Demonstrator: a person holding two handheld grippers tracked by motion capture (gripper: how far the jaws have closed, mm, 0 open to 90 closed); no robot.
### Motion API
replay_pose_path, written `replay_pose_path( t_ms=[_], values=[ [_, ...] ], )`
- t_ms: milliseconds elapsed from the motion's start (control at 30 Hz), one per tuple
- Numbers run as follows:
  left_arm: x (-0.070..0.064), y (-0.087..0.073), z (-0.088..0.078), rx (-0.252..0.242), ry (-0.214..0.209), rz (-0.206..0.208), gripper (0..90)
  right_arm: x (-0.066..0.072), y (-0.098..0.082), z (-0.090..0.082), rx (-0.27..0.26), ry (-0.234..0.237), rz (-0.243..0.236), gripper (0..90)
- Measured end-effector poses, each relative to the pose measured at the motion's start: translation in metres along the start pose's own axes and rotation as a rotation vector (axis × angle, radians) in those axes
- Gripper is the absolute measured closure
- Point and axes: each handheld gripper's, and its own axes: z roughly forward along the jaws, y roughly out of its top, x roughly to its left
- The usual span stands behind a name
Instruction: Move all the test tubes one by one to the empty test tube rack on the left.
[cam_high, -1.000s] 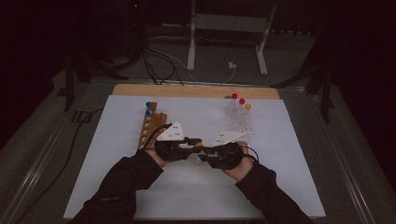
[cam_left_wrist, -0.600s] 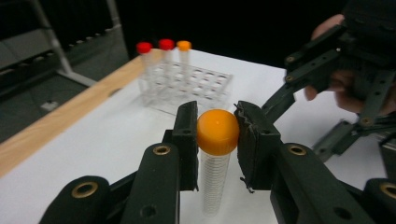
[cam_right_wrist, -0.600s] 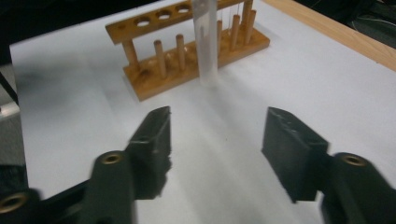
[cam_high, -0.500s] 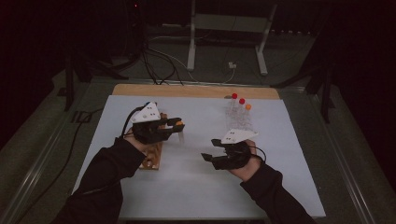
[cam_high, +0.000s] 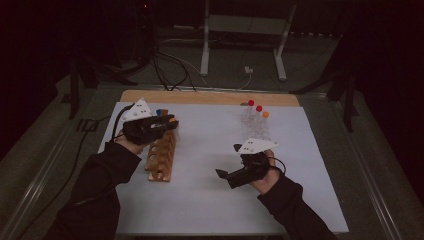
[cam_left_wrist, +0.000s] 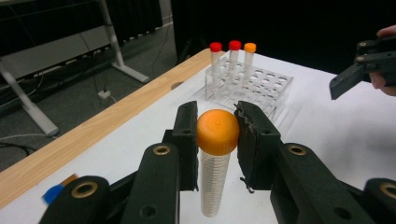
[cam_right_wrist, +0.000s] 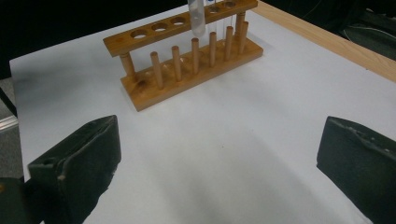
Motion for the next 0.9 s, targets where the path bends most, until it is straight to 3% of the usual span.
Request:
replay_pose_path(
  t_ms=[200, 400, 567, 900],
  values=[
    [0.011, -0.004, -0.009, 0.015, 0.055, -0.002, 71.9, -0.001, -0.001, -0.002, -0.01, 0.002, 0.01, 0.0],
    [0.024, -0.011, -0.015, 0.007, 0.091, -0.031, 71.9, -0.002, -0.002, -0.002, -0.013, 0.003, 0.015, 0.0],
    [0.031, -0.013, -0.017, 0.015, 0.145, -0.027, 71.9, -0.002, -0.003, -0.002, -0.013, 0.003, 0.015, 0.0],
    [0.045, -0.027, -0.012, 0.027, 0.189, -0.072, 71.9, -0.003, -0.005, -0.002, -0.008, 0.004, 0.016, 0.0]
  ],
)
